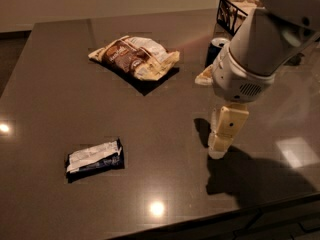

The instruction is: Move rxbar blueberry near brown chip bag

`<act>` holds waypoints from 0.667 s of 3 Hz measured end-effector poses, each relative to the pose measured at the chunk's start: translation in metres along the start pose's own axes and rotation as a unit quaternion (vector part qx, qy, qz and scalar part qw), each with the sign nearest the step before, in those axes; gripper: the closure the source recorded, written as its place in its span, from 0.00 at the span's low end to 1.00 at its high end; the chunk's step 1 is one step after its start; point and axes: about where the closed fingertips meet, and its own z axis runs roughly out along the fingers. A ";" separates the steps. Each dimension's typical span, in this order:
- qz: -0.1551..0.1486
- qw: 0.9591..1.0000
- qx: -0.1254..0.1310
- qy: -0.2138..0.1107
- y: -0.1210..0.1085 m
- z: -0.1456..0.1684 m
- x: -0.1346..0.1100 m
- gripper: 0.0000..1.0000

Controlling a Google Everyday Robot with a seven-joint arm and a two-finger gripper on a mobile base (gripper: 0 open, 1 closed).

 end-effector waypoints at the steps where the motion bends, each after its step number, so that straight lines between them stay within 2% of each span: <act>1: -0.035 0.998 -0.013 -0.053 0.007 0.007 -0.026 0.00; 2: -0.077 0.994 -0.018 -0.081 0.012 0.019 -0.069 0.00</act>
Offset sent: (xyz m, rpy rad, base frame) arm -0.0100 0.1362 -0.0029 0.1613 -0.0388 0.2840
